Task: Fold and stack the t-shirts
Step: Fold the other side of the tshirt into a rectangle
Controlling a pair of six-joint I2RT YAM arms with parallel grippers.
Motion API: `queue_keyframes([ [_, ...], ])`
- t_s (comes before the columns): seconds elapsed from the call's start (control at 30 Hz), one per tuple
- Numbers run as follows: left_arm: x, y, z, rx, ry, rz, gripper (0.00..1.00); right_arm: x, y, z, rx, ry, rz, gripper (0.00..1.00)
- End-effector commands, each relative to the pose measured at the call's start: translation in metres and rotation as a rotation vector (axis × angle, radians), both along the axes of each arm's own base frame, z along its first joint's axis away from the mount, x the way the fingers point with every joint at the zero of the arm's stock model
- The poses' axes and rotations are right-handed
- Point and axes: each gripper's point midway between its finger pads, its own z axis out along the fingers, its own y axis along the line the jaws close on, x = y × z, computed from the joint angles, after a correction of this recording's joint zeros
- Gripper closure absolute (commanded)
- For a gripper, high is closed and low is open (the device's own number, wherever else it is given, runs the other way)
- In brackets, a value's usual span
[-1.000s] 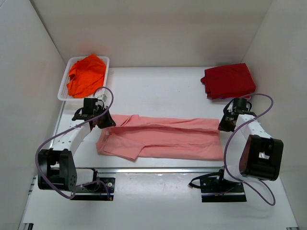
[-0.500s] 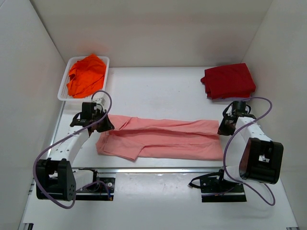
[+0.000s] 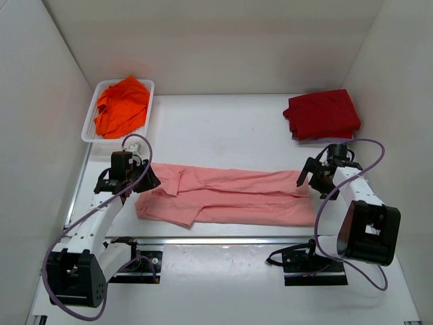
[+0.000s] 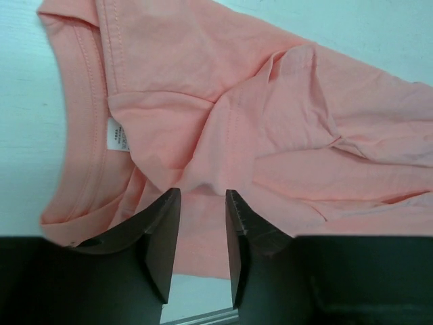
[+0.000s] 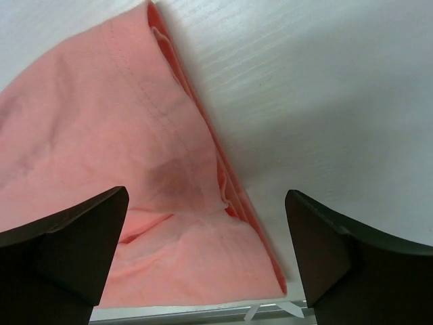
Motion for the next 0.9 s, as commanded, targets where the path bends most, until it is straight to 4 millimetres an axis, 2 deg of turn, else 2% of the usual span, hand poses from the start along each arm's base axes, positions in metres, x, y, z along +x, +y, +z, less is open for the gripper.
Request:
queue_keyframes([
  [0.0,0.003,0.004,0.011,0.002,-0.054,0.050,0.55,0.007,-0.003,0.017,-0.040,-0.077,0.007,0.01],
  [0.07,0.003,0.006,0.012,-0.001,-0.061,0.061,0.53,0.012,0.003,0.023,-0.032,-0.115,0.032,0.01],
  [0.13,0.003,0.000,0.013,-0.005,-0.066,0.035,0.54,0.021,0.018,0.031,0.011,-0.173,0.116,0.01],
  [0.2,0.001,-0.008,0.008,-0.018,-0.041,0.000,0.59,0.030,0.048,0.044,0.084,-0.245,0.247,0.01],
  [0.27,-0.002,-0.019,0.005,-0.029,-0.031,-0.053,0.62,0.030,0.085,0.049,0.127,-0.280,0.404,0.01],
  [0.3,-0.004,-0.019,0.000,-0.029,-0.008,-0.054,0.63,0.032,0.093,0.050,0.119,-0.291,0.437,0.01],
  [0.37,-0.005,-0.021,-0.003,-0.033,0.004,-0.067,0.64,0.021,0.133,0.046,0.126,-0.290,0.609,0.09],
  [0.43,-0.007,-0.020,-0.006,-0.029,0.020,-0.076,0.66,0.017,0.161,0.047,0.145,-0.312,0.722,0.49],
  [0.47,-0.006,-0.019,-0.005,-0.029,0.017,-0.074,0.67,0.010,0.176,0.040,0.174,-0.291,0.777,0.76],
  [0.5,-0.004,-0.016,-0.002,-0.024,0.010,-0.063,0.66,0.010,0.187,0.044,0.202,-0.308,0.808,0.87],
  [0.57,-0.005,-0.015,-0.002,-0.015,0.005,-0.059,0.66,-0.001,0.216,0.042,0.231,-0.316,0.926,0.88],
  [0.6,-0.004,-0.014,0.000,-0.011,0.001,-0.053,0.66,-0.005,0.228,0.039,0.214,-0.317,0.973,0.81],
  [0.7,-0.005,-0.013,-0.001,-0.014,0.001,-0.052,0.66,-0.008,0.246,0.037,0.234,-0.327,1.040,0.64],
  [0.87,-0.009,-0.011,-0.006,-0.013,0.017,-0.044,0.66,-0.008,0.273,0.041,0.274,-0.347,1.140,0.54],
])
